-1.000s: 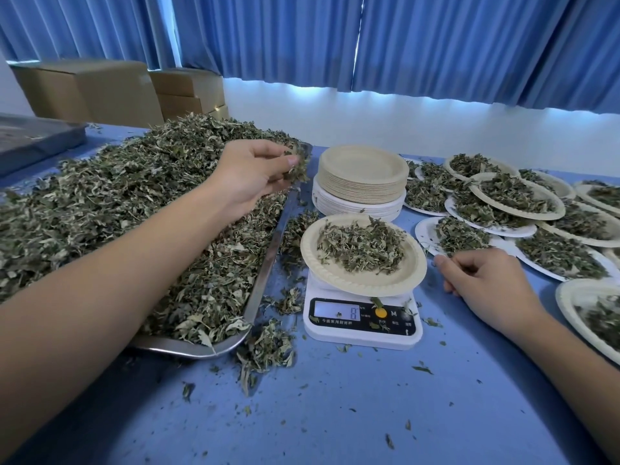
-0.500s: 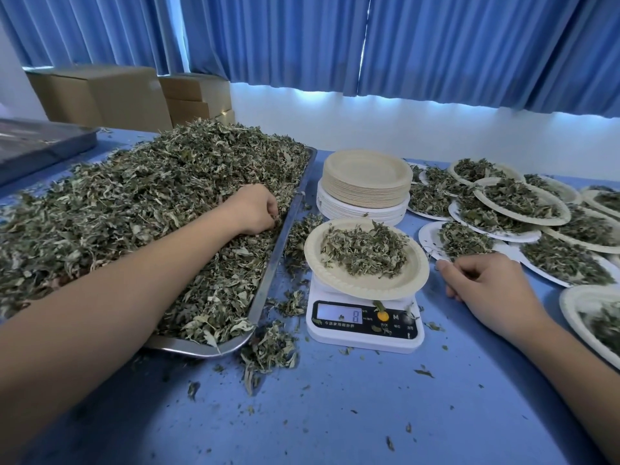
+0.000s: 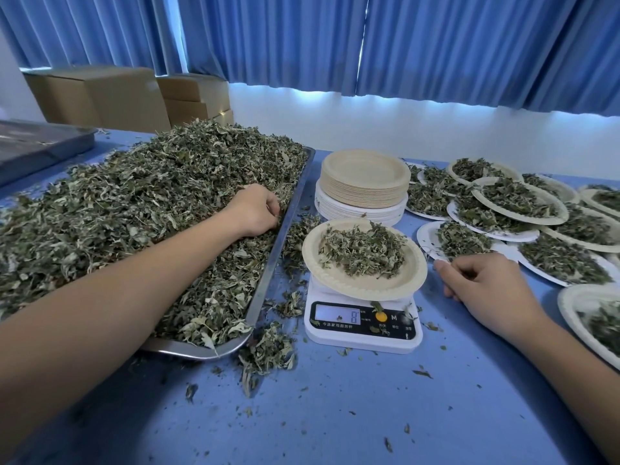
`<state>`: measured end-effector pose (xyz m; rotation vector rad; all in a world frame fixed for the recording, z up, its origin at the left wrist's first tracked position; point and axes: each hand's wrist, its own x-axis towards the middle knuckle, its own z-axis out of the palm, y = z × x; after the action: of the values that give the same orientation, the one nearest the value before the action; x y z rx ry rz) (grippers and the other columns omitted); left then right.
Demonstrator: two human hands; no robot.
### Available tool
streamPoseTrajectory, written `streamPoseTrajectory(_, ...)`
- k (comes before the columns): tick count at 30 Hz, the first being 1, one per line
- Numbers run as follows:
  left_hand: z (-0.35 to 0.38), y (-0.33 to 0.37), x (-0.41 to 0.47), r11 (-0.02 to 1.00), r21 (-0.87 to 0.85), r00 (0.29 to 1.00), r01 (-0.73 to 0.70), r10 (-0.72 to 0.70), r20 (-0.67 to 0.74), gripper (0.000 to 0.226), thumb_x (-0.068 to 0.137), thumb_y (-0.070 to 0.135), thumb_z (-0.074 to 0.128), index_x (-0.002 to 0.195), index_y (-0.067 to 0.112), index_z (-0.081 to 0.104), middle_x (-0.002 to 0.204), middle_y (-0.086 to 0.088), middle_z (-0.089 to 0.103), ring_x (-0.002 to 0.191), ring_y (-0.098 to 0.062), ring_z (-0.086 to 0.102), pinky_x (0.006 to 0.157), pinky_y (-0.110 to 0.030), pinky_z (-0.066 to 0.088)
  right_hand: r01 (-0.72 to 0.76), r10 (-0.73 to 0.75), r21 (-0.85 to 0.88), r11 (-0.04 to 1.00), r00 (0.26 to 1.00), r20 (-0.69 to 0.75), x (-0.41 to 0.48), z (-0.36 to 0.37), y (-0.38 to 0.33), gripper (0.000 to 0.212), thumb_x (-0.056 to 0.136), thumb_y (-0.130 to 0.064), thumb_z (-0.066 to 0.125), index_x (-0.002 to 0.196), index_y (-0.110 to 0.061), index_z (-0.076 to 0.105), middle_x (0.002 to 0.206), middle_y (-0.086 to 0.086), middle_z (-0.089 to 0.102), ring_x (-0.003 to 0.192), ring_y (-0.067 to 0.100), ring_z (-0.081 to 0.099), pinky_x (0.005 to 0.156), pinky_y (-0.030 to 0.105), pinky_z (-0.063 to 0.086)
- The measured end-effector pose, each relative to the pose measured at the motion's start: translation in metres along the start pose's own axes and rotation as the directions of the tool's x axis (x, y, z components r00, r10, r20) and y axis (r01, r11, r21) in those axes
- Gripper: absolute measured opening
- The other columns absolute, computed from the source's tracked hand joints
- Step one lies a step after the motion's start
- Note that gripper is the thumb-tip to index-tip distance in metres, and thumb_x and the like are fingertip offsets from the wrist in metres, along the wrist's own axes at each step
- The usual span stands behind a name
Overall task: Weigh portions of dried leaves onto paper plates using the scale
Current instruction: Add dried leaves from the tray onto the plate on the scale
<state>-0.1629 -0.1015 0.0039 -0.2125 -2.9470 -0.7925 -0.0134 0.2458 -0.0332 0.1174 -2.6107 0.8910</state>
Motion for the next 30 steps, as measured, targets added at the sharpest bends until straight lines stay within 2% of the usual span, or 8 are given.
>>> streamPoseTrajectory(6,0.002,0.001,0.001,0.999,-0.030,0.995,0.015,-0.018,-0.093,0.026,0.088,0.004,0.070,0.072,0.024,0.066,0.090,0.001,0.069,0.084,-0.019,0.063,0.078,-0.032,0.051,0.001,-0.001,-0.009,1.000,1.000,-0.004,0.001,0.000,0.000,0.050,0.100,-0.032,0.064,0.051,-0.022,0.063,0.049,-0.003,0.061,0.045,0.017,0.054,0.051,0.019,0.041)
streamPoseTrajectory(11,0.001,0.005,-0.001,0.994,-0.094,0.971,0.047,-0.068,-0.227,0.016,0.089,0.010,0.066,0.097,0.025,0.065,0.096,0.006,0.064,0.090,-0.018,0.063,0.082,-0.037,0.056,0.004,-0.004,-0.014,1.000,1.000,-0.009,0.001,0.000,0.000,0.052,0.100,-0.031,0.064,0.049,-0.021,0.061,0.048,-0.002,0.061,0.044,0.016,0.053,0.050,0.017,0.040)
streamPoseTrajectory(13,-0.001,0.007,-0.003,0.992,-0.119,0.951,-0.030,-0.008,-0.309,0.024,0.090,0.008,0.062,0.110,0.023,0.061,0.104,0.005,0.061,0.096,-0.019,0.061,0.087,-0.040,0.055,0.004,-0.004,-0.013,1.000,1.000,-0.009,0.001,0.000,0.000,0.053,0.100,-0.032,0.064,0.049,-0.020,0.061,0.048,-0.002,0.061,0.044,0.016,0.053,0.050,0.017,0.040)
streamPoseTrajectory(18,-0.004,0.031,-0.019,0.916,-0.263,0.883,-0.304,0.167,-0.438,0.027,0.094,0.011,0.059,0.118,0.021,0.063,0.113,0.006,0.062,0.100,-0.008,0.059,0.091,-0.027,0.050,-0.003,0.003,-0.012,1.000,1.000,-0.005,0.000,0.000,0.000,0.052,0.100,-0.032,0.063,0.050,-0.021,0.062,0.049,-0.001,0.061,0.044,0.018,0.052,0.050,0.021,0.040)
streamPoseTrajectory(21,-0.001,0.053,-0.033,0.854,-0.372,0.885,-0.363,0.192,-0.423,0.019,0.094,0.018,0.064,0.112,0.023,0.067,0.109,0.007,0.065,0.101,-0.006,0.060,0.092,-0.027,0.051,-0.006,0.006,-0.016,1.000,1.000,-0.004,0.001,0.000,-0.001,0.052,0.100,-0.033,0.063,0.050,-0.019,0.062,0.049,-0.001,0.061,0.045,0.018,0.053,0.049,0.020,0.040)
streamPoseTrajectory(25,0.009,0.074,-0.049,0.850,-0.307,0.879,-0.429,0.314,-0.359,0.013,0.092,0.030,0.068,0.104,0.026,0.071,0.103,0.011,0.062,0.092,-0.005,0.058,0.086,-0.028,0.049,-0.009,0.009,-0.015,1.000,1.000,-0.001,0.001,0.000,-0.002,0.051,0.100,-0.033,0.063,0.051,-0.021,0.063,0.049,0.001,0.061,0.046,0.021,0.054,0.049,0.029,0.040)
streamPoseTrajectory(28,0.015,0.077,-0.053,0.842,-0.296,0.884,-0.450,0.375,-0.278,0.022,0.092,0.037,0.070,0.110,0.025,0.073,0.103,0.017,0.056,0.080,0.006,0.050,0.082,-0.026,0.041,0.002,-0.002,-0.016,1.000,1.000,0.000,0.001,0.000,-0.002,0.048,0.100,-0.034,0.063,0.053,-0.023,0.064,0.049,0.001,0.061,0.047,0.023,0.056,0.050,0.028,0.041)
streamPoseTrajectory(30,0.016,0.076,-0.055,0.843,-0.294,0.891,-0.450,0.401,-0.213,0.030,0.091,0.044,0.071,0.115,0.027,0.072,0.115,0.015,0.059,0.090,0.006,0.053,0.091,-0.028,0.043,0.014,-0.014,-0.015,1.000,1.000,-0.007,0.001,0.000,-0.001,0.049,0.100,-0.032,0.063,0.053,-0.023,0.063,0.048,0.000,0.060,0.046,0.021,0.054,0.051,0.024,0.040)
